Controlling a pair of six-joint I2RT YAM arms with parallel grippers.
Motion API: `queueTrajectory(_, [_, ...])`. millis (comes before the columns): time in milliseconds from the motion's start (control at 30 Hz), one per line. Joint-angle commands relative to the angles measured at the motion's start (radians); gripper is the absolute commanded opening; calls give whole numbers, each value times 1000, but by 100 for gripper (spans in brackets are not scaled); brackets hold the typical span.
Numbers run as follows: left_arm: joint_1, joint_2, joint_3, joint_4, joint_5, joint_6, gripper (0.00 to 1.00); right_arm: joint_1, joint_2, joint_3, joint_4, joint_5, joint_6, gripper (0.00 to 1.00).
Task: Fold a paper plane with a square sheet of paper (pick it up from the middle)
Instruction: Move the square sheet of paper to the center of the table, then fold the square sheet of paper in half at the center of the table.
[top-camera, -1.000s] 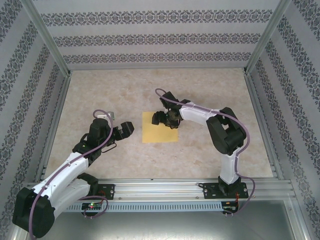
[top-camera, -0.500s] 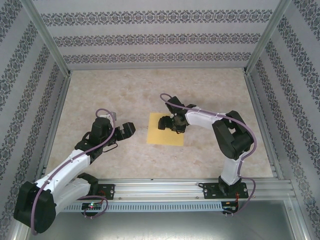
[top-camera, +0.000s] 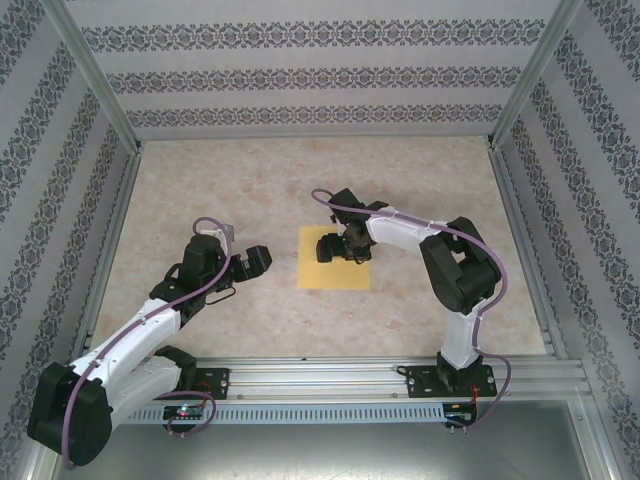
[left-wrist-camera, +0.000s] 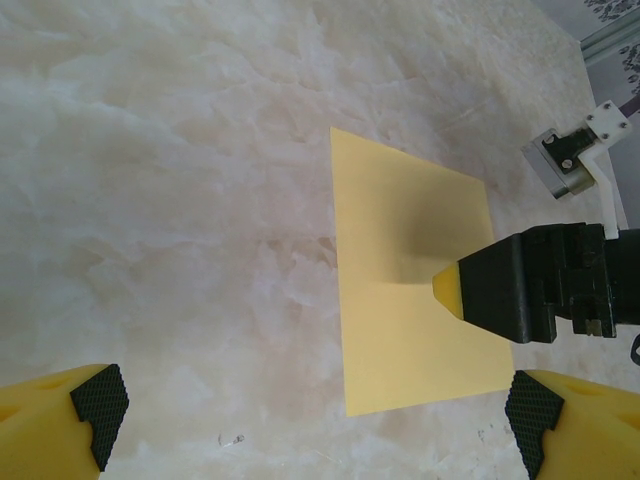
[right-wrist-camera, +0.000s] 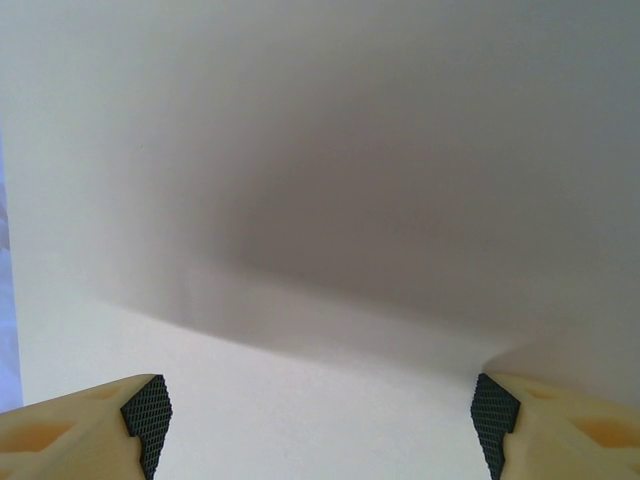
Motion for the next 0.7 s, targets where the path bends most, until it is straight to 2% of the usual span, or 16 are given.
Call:
queueTrajectory(0, [9, 4, 28, 5, 10, 31, 100, 17, 0, 50, -76, 46, -49, 83])
queueTrajectory(67, [8, 4, 29, 2, 9, 35, 100, 41, -25, 79, -104, 98, -35, 87])
queueTrajectory(133, [9, 8, 33, 0, 5, 40, 100, 78, -50, 110, -137, 212, 10, 97])
queueTrajectory(267, [9, 3, 35, 2, -9, 21, 100, 137, -70, 140, -170, 394, 141, 98])
queueTrajectory(367, [8, -2, 44, -6, -40, -16, 100, 167, -64, 158, -148, 480, 158, 98])
queueTrajectory(400, [8, 4, 52, -6, -43, -1, 100, 166, -49, 178, -178, 482, 185, 98])
queueTrajectory(467, [9, 11, 67, -18, -72, 29, 100, 154, -2, 234, -252, 409, 193, 98])
queueTrajectory(567, [9, 15, 60, -20, -113, 32, 100, 162, 20, 236, -235, 377, 220, 98])
queueTrajectory(667, [8, 15, 62, -29, -79, 70, 100, 156, 41, 235, -247, 365, 262, 98])
